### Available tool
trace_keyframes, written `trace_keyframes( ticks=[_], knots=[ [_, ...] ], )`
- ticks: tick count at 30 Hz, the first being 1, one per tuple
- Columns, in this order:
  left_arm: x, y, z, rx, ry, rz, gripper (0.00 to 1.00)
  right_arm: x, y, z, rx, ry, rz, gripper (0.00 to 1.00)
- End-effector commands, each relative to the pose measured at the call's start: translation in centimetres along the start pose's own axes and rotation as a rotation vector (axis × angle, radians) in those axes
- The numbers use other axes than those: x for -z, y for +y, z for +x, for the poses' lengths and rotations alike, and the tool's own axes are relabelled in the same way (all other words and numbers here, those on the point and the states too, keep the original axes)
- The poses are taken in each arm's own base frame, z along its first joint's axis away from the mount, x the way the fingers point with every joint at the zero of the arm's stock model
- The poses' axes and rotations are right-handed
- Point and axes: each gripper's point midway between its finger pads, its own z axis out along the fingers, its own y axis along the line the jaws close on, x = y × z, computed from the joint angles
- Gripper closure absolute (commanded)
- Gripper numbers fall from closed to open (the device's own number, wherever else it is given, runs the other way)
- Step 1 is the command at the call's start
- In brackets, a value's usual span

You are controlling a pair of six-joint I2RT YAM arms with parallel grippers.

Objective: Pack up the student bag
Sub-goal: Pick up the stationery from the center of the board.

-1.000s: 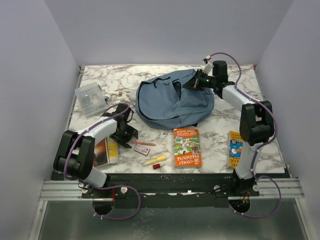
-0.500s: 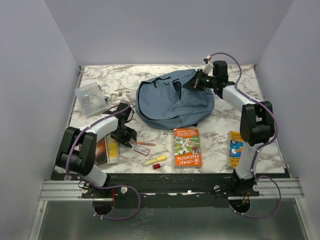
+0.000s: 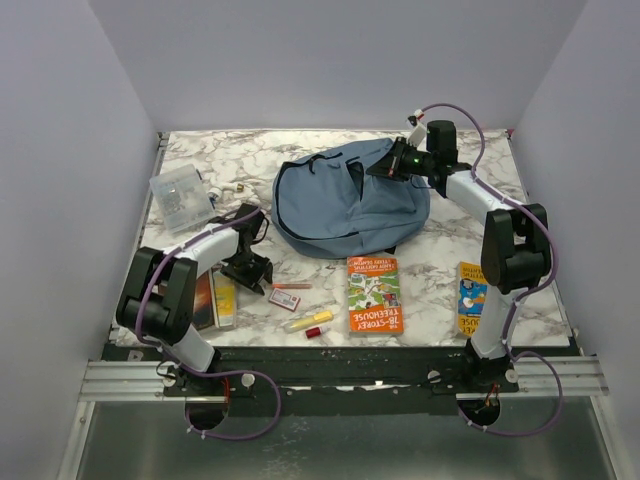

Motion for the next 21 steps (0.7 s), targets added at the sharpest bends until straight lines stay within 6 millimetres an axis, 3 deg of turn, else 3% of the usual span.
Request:
trace_keyframes(
  ticks=[1,4,12,17,21],
  knots=[
    [-1.1,-1.7,1.0,0.084,0.047,0.019,0.63,1.3,2.0,-1.7,0.056,-0.055,-0.023,0.99],
    [-1.0,-1.9,1.5,0.089,0.075,0.022,0.63,1.4,2.2,-1.8,0.059,-0.057,-0.025,0.99],
    [-0.2,-2.2,2.8,0.111,0.117,0.058,0.51,1.7,2.6,-1.9,0.063,-0.063,-0.034,0.99],
    [-0.5,-3.1,2.5,0.109,0.111,0.065,0.62,1.9,2.9,-1.9,0.066,-0.067,-0.039,0.99],
    [-0.9,-3.0,2.1,0.115,0.088,0.054,0.75,2.1,3.1,-2.0,0.071,-0.071,-0.039,0.99]
  ],
)
